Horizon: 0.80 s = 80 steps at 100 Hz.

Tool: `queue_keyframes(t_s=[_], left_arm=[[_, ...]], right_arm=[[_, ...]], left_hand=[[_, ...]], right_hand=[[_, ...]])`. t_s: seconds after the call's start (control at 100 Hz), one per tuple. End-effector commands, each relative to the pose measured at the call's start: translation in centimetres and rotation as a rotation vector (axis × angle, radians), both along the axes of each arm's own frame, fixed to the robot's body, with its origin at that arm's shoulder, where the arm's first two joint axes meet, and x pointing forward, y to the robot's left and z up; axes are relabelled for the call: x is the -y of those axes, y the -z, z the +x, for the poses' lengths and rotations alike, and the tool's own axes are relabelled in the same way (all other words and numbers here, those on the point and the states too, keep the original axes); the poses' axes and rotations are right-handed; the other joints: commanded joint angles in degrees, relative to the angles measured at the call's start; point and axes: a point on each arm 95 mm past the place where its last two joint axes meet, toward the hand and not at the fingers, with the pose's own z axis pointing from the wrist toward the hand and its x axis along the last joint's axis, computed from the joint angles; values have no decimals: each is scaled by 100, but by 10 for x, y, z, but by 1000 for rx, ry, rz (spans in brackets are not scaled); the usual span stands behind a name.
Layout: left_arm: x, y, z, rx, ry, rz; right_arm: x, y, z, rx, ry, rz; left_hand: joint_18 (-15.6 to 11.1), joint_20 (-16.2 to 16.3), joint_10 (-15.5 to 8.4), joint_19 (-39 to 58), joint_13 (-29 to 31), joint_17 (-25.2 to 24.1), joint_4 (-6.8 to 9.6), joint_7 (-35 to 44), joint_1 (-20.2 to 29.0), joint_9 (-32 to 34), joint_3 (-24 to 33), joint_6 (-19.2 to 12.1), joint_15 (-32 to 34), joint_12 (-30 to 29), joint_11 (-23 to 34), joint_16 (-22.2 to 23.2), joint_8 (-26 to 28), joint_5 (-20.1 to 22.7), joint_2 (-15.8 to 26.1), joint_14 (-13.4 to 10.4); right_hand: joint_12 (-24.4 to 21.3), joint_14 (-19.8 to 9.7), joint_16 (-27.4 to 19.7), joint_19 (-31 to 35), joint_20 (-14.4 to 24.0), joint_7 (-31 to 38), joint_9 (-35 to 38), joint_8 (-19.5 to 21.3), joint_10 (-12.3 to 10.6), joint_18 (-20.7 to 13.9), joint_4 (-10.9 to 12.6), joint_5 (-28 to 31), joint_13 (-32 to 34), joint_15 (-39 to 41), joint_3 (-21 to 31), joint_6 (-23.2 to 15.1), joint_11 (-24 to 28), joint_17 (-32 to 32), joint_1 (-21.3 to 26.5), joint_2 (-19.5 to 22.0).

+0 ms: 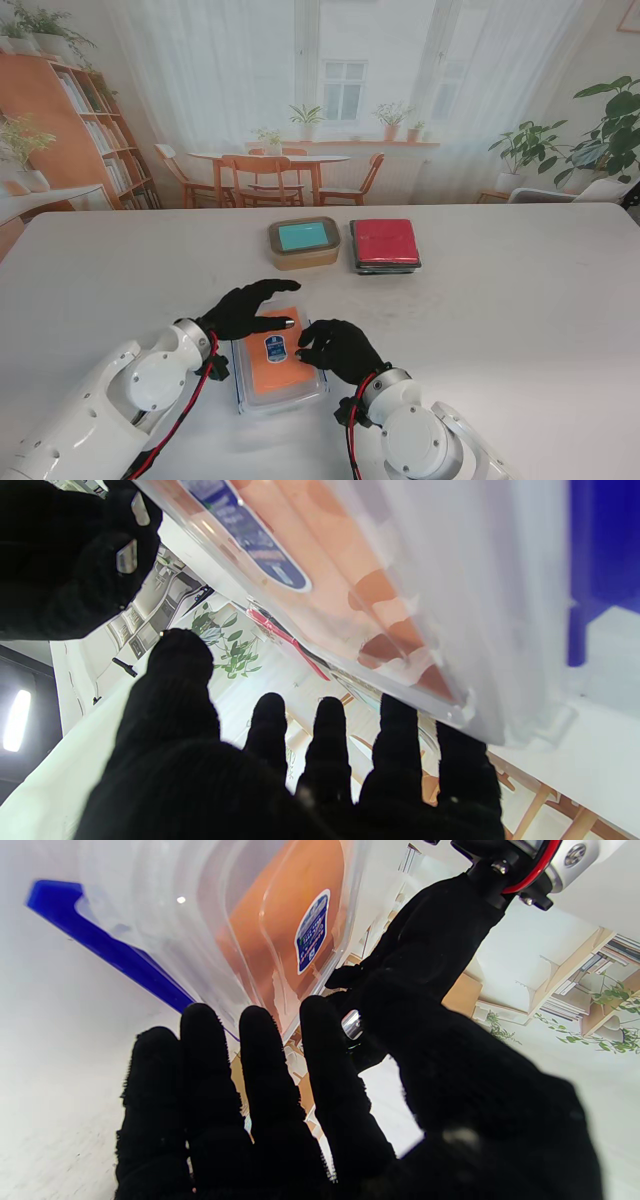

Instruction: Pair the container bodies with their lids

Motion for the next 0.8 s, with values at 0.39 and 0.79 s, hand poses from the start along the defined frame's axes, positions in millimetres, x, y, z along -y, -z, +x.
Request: queue_keyframes(t_s=[0.39, 0.79], left_arm=[[-15, -14, 1, 66, -72, 21], [-45, -31, -27, 40, -191, 108]], right_arm=[[4, -6, 5, 27, 20, -17], [27, -18, 26, 56, 84, -107]], left_hand=[[18, -59, -196, -74, -520, -196, -92, -364, -331, -302, -147, -137, -360, -162, -784, -42, -92, -185, 159, -183], [-108, 315, 1129, 814, 326, 427, -43, -483, -449, 192, -155, 1835, 560, 224, 314, 357, -217, 703, 158, 507]], right_hand=[[93, -184, 82, 245, 157, -58, -95, 60, -16, -201, 26, -24, -45, 103, -54, -27, 49, 3, -91, -121], [-721, 197, -778, -704, -468, -1078, -734, -339, -166, 448, 69, -557, -244, -1873, -173, 244, -1195, 77, -136, -78]])
